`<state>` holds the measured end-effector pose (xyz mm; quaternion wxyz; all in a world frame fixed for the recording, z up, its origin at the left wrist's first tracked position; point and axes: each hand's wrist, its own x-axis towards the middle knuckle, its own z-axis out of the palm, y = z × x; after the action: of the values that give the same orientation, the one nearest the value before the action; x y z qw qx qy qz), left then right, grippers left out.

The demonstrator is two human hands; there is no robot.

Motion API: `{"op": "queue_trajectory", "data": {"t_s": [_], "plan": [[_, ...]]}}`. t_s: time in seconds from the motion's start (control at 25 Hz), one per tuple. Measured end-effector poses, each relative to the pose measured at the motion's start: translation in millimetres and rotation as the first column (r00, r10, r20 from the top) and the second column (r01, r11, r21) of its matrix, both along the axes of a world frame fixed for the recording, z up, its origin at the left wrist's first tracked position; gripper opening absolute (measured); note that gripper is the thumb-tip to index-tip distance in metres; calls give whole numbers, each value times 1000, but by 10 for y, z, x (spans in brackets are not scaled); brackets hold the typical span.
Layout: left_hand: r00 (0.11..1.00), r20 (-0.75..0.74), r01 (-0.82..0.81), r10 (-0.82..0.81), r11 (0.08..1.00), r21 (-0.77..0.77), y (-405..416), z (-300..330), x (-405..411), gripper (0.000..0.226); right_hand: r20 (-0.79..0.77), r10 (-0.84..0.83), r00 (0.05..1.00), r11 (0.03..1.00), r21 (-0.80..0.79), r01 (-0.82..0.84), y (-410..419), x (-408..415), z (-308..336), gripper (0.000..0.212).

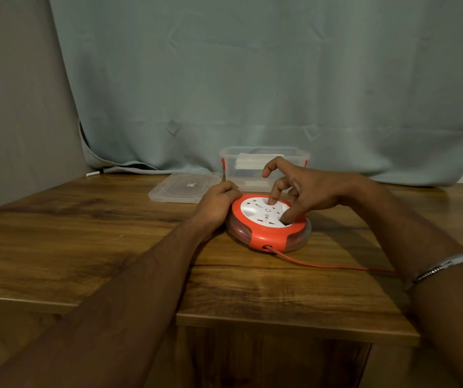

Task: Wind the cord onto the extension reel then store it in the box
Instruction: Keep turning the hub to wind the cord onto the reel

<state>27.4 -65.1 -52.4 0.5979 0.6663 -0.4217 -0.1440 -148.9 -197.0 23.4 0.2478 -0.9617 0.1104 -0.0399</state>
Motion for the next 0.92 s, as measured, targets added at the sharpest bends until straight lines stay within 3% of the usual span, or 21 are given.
{"op": "queue_trajectory", "data": {"t_s": [0.2,0.56,0.8,0.92], "plan": [[1000,10,-18,18,1000,9,2,0,6,21,26,-44,999,998,-35,45,45,-5,-11,79],[997,52,-51,49,998,33,-28,-35,41,25,27,-65,998,980,-185,69,92,74,-43,31],[993,97,-71,66,996,47,-40,-47,42,28,52,-86,995,962,-254,97,139,79,-56,33],[991,117,-75,69,996,46,-41,-47,38,29,71,-101,992,949,-291,117,152,97,-64,45]]}}
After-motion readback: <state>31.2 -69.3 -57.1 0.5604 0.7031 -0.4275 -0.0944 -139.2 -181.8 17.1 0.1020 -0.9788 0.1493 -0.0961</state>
